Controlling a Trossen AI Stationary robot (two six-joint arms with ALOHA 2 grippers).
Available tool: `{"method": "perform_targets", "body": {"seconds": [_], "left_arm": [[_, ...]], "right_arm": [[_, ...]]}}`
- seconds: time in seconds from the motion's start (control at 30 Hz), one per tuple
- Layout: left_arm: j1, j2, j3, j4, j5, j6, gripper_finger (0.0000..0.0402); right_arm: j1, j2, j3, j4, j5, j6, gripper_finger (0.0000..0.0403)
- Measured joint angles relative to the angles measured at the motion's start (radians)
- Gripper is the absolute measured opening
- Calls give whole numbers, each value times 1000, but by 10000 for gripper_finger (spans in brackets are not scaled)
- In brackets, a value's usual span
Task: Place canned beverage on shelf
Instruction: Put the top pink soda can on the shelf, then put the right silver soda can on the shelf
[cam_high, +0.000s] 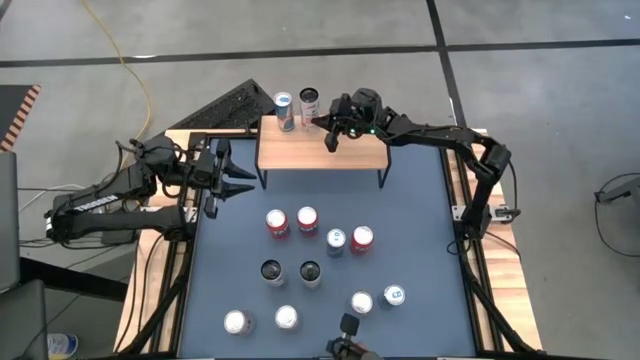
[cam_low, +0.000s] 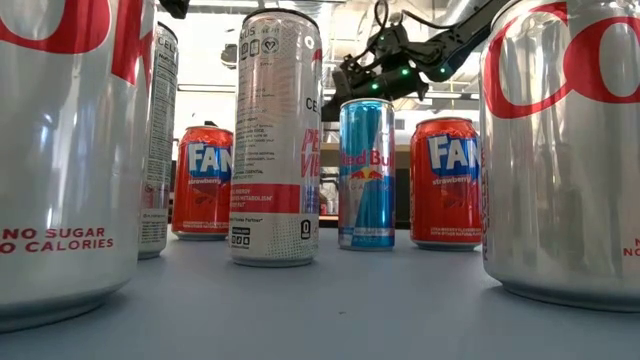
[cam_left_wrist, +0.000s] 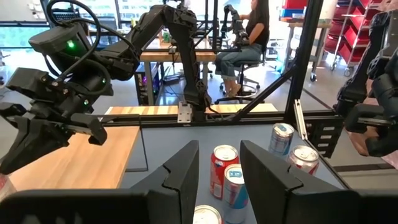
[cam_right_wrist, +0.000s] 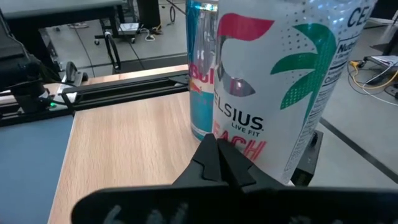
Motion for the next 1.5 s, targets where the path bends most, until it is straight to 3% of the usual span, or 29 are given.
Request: {"method": "perform_targets", "body": {"seconds": [0.43,0.53,0.7,0.87,1.03,1.17,1.27,1.5], "left_arm": [[0,0,0,0,-21,3,107],[0,0,0,-6,-20,-9,107],[-2,1,0,-50,32,-24,107],[-42,0,0,-39,55,-29,115],[-102,0,0,-18,36,-54,133],[-158,0,0,-21,-5,-71,148],[-200,0,0,-21,-23,-72,156],[-272,0,0,-21,-47,-79,160]], "right_arm": [[20,-27,-2,-44,0,14,0],[26,-96,-2,-190,-12,18,0],[79,-285,-2,-537,-19,-113,8],[206,-490,-1,-880,51,-129,62],[385,-636,-1,-1140,201,26,154],[536,-677,-1,-1162,322,153,231],[640,-662,-1,-1115,414,206,267],[779,-502,-1,-1045,538,180,282]]}}
